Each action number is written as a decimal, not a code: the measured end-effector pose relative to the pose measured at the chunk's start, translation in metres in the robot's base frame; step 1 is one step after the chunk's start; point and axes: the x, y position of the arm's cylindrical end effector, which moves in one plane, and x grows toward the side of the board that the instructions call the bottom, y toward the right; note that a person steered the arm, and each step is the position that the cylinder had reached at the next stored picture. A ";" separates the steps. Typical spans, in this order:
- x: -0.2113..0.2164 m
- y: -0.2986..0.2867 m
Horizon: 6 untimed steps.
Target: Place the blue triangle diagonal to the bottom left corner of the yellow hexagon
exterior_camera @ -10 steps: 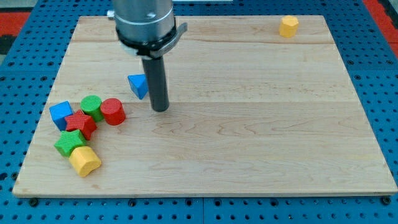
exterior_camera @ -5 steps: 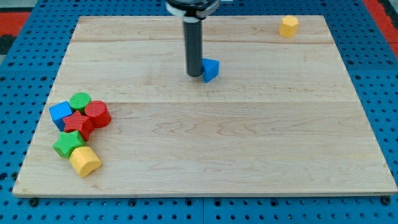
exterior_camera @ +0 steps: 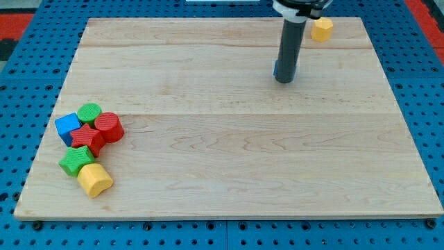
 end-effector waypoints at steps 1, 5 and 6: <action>-0.022 0.015; -0.028 -0.006; 0.039 -0.001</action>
